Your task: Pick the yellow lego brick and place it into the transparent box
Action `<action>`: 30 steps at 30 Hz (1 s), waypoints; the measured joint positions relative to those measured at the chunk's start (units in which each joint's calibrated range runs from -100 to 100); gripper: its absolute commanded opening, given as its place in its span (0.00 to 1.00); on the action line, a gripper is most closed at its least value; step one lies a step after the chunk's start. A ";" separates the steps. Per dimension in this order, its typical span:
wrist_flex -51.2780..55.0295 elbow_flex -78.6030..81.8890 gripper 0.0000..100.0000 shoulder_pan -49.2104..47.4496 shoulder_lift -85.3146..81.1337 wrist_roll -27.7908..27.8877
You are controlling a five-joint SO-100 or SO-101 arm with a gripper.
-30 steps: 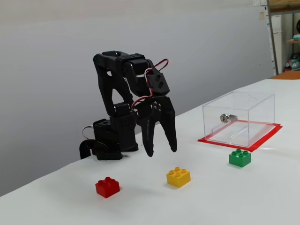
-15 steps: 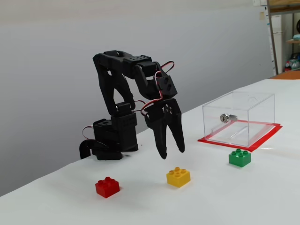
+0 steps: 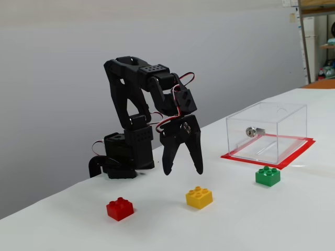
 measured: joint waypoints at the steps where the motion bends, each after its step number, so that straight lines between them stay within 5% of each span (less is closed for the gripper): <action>1: 0.00 0.00 0.53 0.00 0.00 0.00; 30: -4.46 2.47 0.53 -2.46 3.30 -3.03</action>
